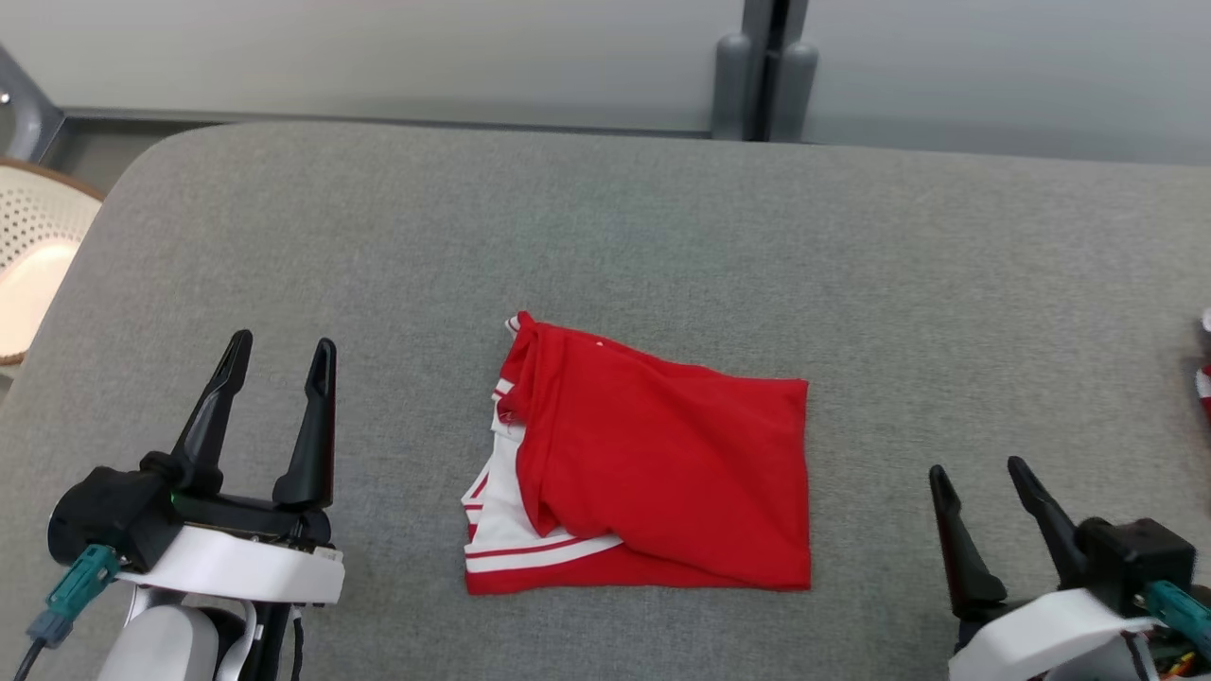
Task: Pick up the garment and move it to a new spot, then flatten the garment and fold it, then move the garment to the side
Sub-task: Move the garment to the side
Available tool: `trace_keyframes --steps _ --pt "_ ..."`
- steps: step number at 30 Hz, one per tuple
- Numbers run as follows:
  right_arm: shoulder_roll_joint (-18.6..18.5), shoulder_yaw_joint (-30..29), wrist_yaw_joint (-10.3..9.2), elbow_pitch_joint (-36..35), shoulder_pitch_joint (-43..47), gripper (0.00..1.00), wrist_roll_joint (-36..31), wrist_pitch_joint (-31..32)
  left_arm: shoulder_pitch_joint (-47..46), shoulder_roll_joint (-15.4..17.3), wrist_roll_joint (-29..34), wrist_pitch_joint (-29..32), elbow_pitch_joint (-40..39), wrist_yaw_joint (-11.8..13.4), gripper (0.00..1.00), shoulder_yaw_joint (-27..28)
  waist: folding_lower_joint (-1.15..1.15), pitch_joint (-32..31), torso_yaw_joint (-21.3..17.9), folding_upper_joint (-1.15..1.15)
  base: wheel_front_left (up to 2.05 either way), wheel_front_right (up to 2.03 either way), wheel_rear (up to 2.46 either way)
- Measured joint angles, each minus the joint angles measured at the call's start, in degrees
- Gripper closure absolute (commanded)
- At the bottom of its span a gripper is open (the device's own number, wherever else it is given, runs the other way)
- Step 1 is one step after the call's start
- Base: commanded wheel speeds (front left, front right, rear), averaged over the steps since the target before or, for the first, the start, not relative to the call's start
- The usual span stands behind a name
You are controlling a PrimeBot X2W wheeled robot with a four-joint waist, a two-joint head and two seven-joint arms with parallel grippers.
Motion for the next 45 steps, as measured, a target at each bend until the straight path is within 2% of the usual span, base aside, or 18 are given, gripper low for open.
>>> trace_keyframes --steps 8,12,15,16,17,24,30,35,40,45 --pt "0.2 6.5 0.0 13.6 -8.3 0.0 0.9 -0.5 -4.2 -1.1 -0.5 -1.0 1.3 -1.3 0.0 -0.3 0.0 6.1 4.4 0.0 0.0 0.0 0.0" --pt "0.1 7.8 0.0 17.4 -11.1 0.0 2.3 0.1 -5.3 -1.5 -0.6 -1.2 1.9 -1.8 0.0 -0.4 0.0 8.1 6.0 0.0 0.0 0.0 0.0" --pt "0.0 8.2 0.0 17.9 -12.1 0.88 1.5 1.7 -5.5 -1.8 -0.6 -1.2 1.9 -2.0 0.0 0.0 0.0 8.8 6.7 0.0 0.0 0.0 0.0" --pt "0.1 8.3 0.0 17.6 -12.2 0.88 0.4 2.3 -5.5 -1.9 -0.6 -1.2 1.9 -2.1 0.0 0.3 0.0 8.9 6.7 0.0 0.0 0.0 0.0" --pt "0.1 8.4 0.04 17.3 -12.2 1.0 -0.5 3.3 -5.5 -1.9 -0.5 -1.2 1.8 -2.1 0.0 0.5 0.0 8.9 6.6 0.0 0.0 0.0 0.0" --pt "0.3 9.0 0.09 10.9 -11.1 1.0 -5.3 9.1 -5.4 -2.1 0.4 -1.3 1.4 -2.3 0.0 1.6 0.0 8.6 4.7 0.0 0.0 0.0 0.0" --pt "0.2 8.2 0.08 3.9 -9.8 1.0 -8.3 12.3 -4.8 -1.5 1.1 -1.3 0.1 -2.5 0.0 2.6 0.0 8.5 1.1 0.0 0.0 0.0 0.0" --pt "0.0 6.6 0.08 0.1 -7.0 1.0 -10.5 13.4 -3.8 -0.8 1.5 -1.3 -1.6 -2.6 0.0 3.1 0.0 8.3 -3.5 0.0 0.0 0.0 0.0" --pt "-2.4 4.3 0.07 -2.4 -5.3 1.0 -10.2 13.8 -2.7 0.3 1.6 -1.3 -3.7 -2.6 0.0 2.8 0.0 8.2 -9.0 0.0 0.0 0.0 0.0" --pt "-5.3 6.2 0.09 -2.7 -6.9 1.0 -8.2 12.9 -2.3 1.6 1.6 -1.1 -6.1 -2.5 0.0 3.1 0.0 8.5 -14.7 0.0 0.0 0.0 0.0"
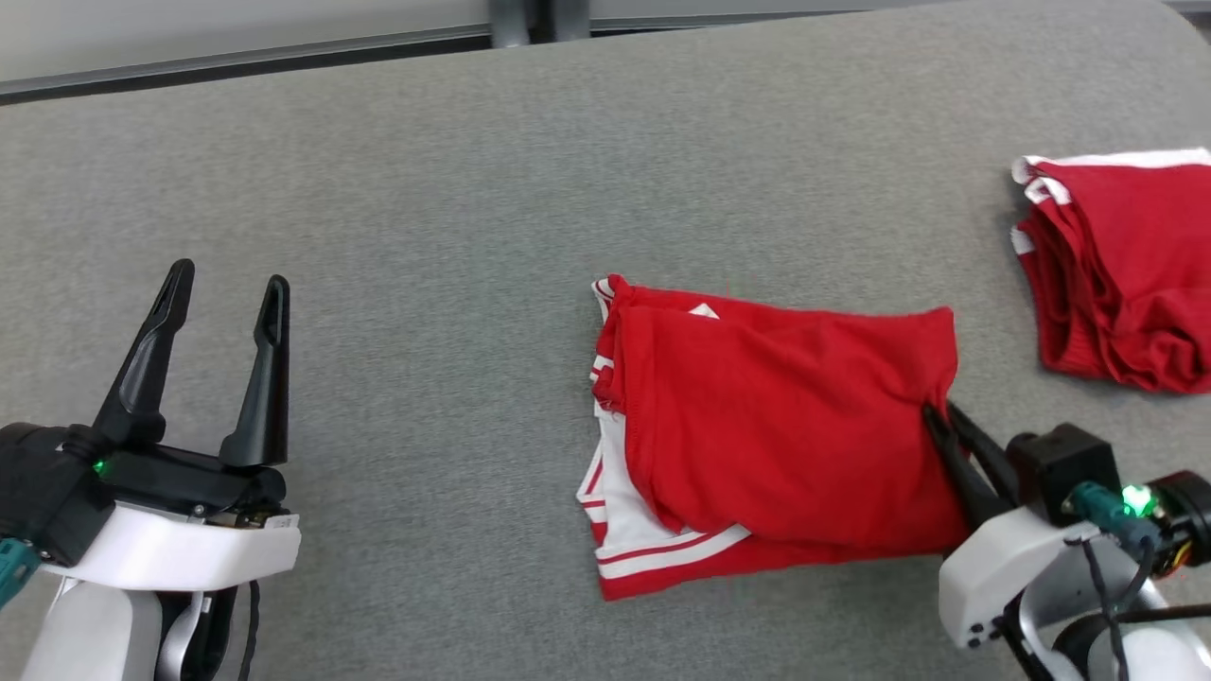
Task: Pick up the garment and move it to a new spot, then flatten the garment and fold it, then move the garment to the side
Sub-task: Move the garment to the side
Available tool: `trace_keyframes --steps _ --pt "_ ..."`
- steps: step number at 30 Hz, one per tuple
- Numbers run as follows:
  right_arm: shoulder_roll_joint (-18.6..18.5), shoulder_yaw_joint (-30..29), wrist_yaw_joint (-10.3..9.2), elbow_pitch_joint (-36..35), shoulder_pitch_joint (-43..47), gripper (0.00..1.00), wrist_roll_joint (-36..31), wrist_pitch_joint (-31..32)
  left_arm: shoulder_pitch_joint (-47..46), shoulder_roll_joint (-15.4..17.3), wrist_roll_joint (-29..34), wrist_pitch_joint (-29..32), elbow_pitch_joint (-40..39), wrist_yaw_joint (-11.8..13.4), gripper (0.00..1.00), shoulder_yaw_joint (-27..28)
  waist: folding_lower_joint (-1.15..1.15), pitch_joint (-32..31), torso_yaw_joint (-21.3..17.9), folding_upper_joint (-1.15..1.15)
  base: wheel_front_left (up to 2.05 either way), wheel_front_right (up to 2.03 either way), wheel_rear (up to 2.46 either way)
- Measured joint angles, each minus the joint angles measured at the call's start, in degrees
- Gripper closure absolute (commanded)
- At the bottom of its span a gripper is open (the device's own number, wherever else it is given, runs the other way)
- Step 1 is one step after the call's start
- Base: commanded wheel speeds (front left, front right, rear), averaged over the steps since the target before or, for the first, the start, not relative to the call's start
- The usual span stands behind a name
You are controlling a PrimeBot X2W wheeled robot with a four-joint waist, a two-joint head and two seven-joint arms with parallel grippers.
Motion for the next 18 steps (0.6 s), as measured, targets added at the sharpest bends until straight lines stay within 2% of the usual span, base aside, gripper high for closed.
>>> trace_keyframes --steps 5,11,18 --pt "-4.4 -1.0 -0.01 0.9 -6.7 1.0 1.6 -1.2 0.3 1.7 -0.4 1.5 -3.2 0.1 0.0 0.5 0.0 1.8 -4.8 0.0 0.0 0.0 0.0" --pt "-9.6 -9.7 -0.02 1.9 -13.8 1.0 3.6 -1.5 -0.4 4.2 -0.6 3.2 -6.8 0.1 0.0 0.3 0.0 6.4 -7.3 0.0 0.0 0.0 0.0" --pt "-13.2 -19.7 -0.01 7.2 -21.9 1.0 4.6 -1.9 -2.0 7.0 -1.3 4.0 -9.6 0.1 0.0 0.4 0.0 11.7 -8.2 0.0 0.0 0.0 0.0"
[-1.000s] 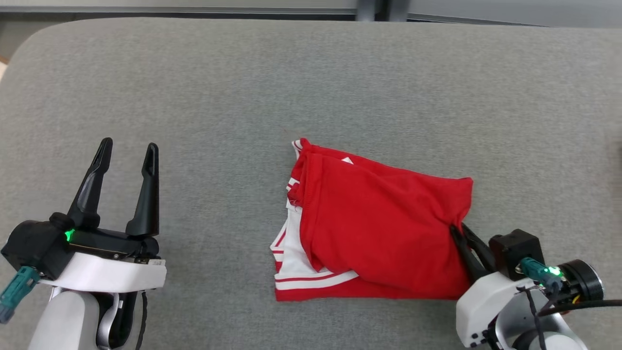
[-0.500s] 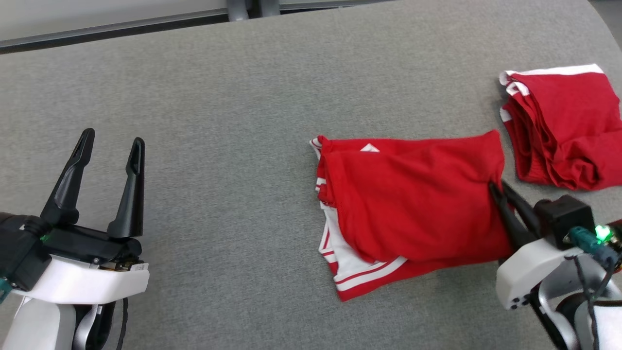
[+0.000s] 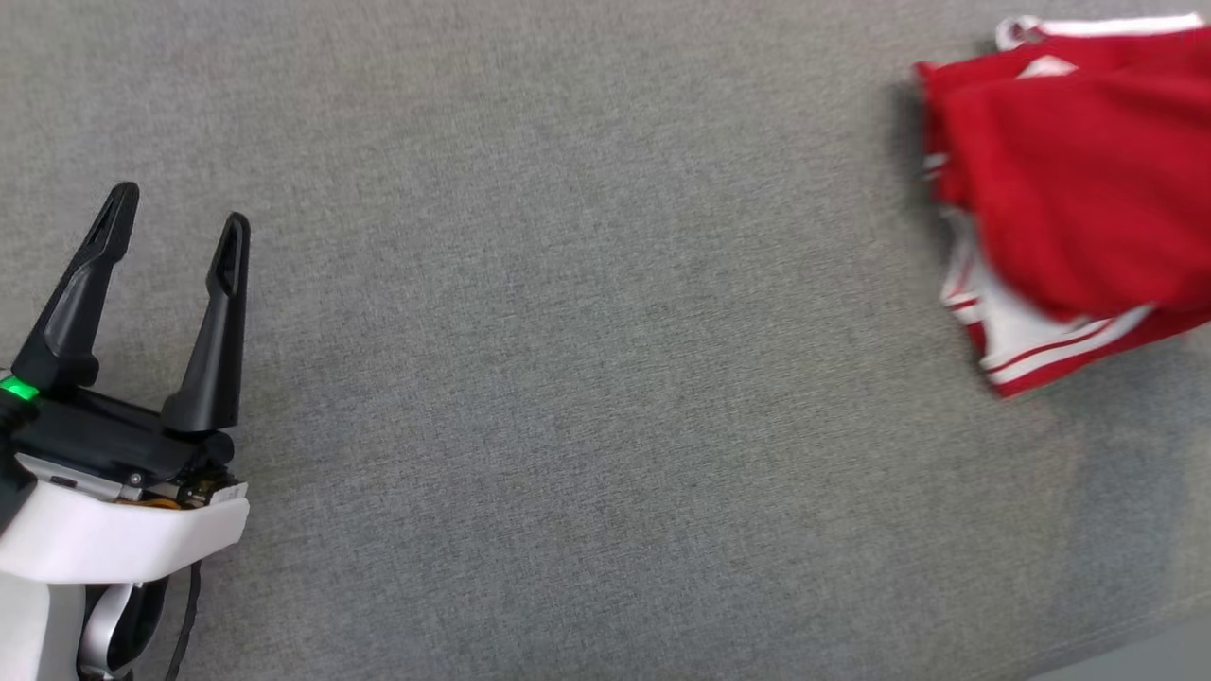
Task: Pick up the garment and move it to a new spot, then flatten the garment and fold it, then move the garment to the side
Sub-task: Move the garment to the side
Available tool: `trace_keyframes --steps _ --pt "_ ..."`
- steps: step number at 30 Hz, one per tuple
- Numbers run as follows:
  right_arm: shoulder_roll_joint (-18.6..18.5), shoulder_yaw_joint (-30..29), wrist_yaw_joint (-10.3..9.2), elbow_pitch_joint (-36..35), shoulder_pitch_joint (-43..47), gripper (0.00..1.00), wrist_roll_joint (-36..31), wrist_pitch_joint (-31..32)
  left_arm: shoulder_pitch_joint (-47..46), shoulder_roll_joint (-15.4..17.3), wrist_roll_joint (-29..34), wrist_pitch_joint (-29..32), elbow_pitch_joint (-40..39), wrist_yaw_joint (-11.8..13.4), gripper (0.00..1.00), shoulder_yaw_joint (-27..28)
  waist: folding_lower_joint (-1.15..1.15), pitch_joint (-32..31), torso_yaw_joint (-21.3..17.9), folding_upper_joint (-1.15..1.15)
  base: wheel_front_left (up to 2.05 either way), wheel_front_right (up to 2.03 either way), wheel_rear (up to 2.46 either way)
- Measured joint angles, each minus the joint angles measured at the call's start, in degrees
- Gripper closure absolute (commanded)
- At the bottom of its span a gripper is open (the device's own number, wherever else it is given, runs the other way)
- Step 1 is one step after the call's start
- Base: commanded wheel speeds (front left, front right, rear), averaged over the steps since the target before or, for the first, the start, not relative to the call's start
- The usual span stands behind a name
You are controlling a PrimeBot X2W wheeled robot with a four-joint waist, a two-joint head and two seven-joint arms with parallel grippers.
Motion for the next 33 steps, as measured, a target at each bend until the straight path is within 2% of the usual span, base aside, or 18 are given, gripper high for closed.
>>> trace_keyframes --steps 3,7,12,13,14,15,20,24,29,31,33 --pt "-0.7 -4.8 -0.01 2.7 -2.6 1.0 -1.2 0.9 -1.1 0.7 -0.3 0.1 -1.0 0.0 0.0 -0.9 0.0 2.0 0.3 0.0 0.0 0.0 0.0" --pt "-0.9 -8.1 0.0 7.0 -5.9 1.0 -1.3 1.0 -3.0 1.7 -0.6 0.1 -2.2 -0.1 0.0 -2.2 0.0 4.5 1.2 0.0 0.0 0.0 0.0" --pt "0.6 -11.6 -0.01 13.5 -9.7 1.0 -2.4 0.9 -5.9 2.9 -1.1 -0.3 -2.9 -0.2 0.0 -4.5 0.0 7.6 2.7 0.0 0.0 0.0 0.0" --pt "1.3 -11.9 0.0 14.5 -10.1 0.89 -2.8 0.9 -6.3 3.1 -1.1 -0.4 -2.9 -0.2 0.0 -4.9 0.0 8.1 3.0 0.0 0.0 0.0 0.0" --pt "1.9 -12.3 -0.01 15.5 -10.6 0.56 -3.4 0.5 -6.6 3.3 -1.4 -0.6 -2.9 -0.2 0.0 -5.1 0.0 8.6 3.3 0.0 0.0 0.0 0.0" --pt "2.5 -12.5 -0.01 16.5 -11.1 0.02 -3.7 0.5 -6.9 3.5 -1.5 -0.7 -2.8 -0.2 0.0 -5.3 0.0 9.0 3.6 0.0 0.0 0.0 0.0" --pt "4.4 -12.2 -0.01 18.9 -11.2 0.0 -5.3 -4.2 -6.9 3.9 -1.8 -1.4 -1.7 -0.2 0.0 -6.1 0.0 8.9 3.9 0.0 0.0 0.0 0.0" --pt "7.2 -13.6 -0.01 18.0 -9.0 0.0 -5.5 -10.0 -6.4 3.4 -2.0 -1.8 -0.3 -0.1 0.0 -6.8 0.0 6.7 3.5 0.0 0.0 0.0 0.0" --pt "11.7 -12.0 -0.01 13.3 -3.0 0.0 -4.1 -17.8 -4.6 2.5 -2.5 -2.1 1.5 0.7 0.0 -6.9 0.0 3.0 2.9 0.0 0.0 0.0 0.0" --pt "15.1 -9.1 -0.01 9.3 1.0 0.0 -4.3 -21.7 -3.0 2.0 -3.1 -2.2 2.8 1.4 0.0 -6.5 0.0 0.6 2.6 0.0 0.0 0.0 0.0" --pt "16.8 -6.8 -0.01 6.6 3.7 0.0 -4.4 -23.7 -2.0 1.6 -3.5 -2.4 3.6 1.9 0.0 -6.2 0.0 -1.1 2.6 0.0 0.0 0.0 0.0"
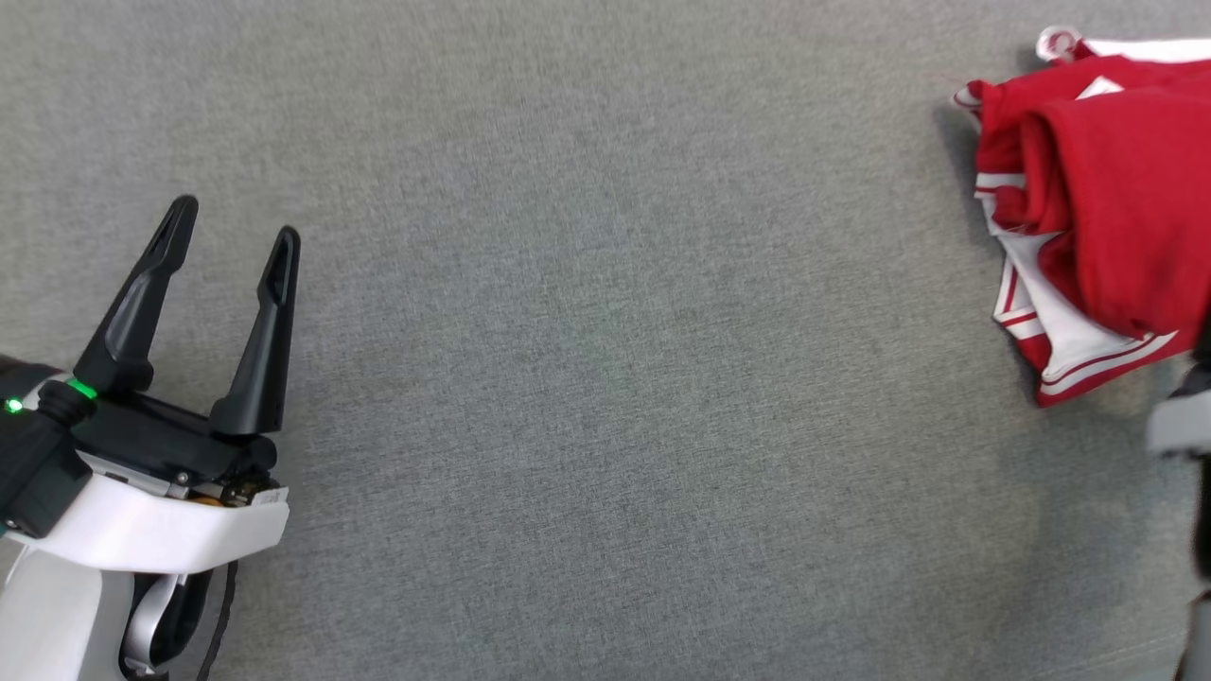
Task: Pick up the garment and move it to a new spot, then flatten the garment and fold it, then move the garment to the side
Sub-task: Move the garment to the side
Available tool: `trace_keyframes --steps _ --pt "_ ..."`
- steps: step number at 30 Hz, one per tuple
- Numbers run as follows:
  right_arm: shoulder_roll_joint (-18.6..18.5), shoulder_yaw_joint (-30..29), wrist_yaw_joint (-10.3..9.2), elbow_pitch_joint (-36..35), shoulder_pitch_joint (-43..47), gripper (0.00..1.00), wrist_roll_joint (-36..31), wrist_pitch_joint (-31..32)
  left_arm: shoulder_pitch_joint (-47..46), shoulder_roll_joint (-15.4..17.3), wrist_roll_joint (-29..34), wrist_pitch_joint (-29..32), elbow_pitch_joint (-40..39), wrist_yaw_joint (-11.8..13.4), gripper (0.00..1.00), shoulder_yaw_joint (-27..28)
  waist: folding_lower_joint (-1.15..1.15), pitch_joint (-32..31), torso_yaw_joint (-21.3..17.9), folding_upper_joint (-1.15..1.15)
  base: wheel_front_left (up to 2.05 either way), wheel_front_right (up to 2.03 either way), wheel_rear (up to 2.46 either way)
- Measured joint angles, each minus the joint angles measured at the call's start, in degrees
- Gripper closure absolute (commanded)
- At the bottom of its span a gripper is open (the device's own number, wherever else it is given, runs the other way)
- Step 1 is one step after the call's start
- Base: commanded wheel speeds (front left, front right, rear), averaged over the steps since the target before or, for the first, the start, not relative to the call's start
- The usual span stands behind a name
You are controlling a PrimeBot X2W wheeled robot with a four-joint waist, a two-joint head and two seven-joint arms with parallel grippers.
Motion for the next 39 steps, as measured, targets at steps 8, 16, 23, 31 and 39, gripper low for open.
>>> trace_keyframes --steps 8,16,23,31,39 --pt "1.8 9.9 0.0 -7.0 7.9 0.0 1.7 -3.4 2.9 -1.6 -1.7 -1.0 3.7 1.5 0.0 1.7 0.0 -5.4 2.2 0.0 0.0 0.0 0.0" --pt "1.8 13.7 0.0 -10.5 14.6 0.0 4.5 -2.9 7.6 -3.4 -2.3 -1.5 8.3 3.2 0.0 3.9 0.0 -11.3 5.8 0.0 0.0 0.0 0.0" --pt "1.8 13.8 0.0 -12.2 19.2 0.0 5.3 -0.9 11.4 -5.0 -1.8 -1.6 10.6 4.0 0.0 4.2 0.0 -16.1 8.3 0.0 0.0 0.0 0.0" --pt "1.9 13.4 0.0 -12.8 25.1 0.0 6.3 1.8 15.8 -6.7 -0.5 -1.7 11.8 4.5 0.0 3.5 0.0 -22.2 10.8 0.0 0.0 0.0 0.0" --pt "1.9 13.7 -0.01 -13.7 30.7 0.0 7.5 3.8 18.8 -7.9 0.7 -1.5 12.9 5.0 0.0 0.9 0.0 -27.7 12.0 0.0 0.0 0.0 0.0"
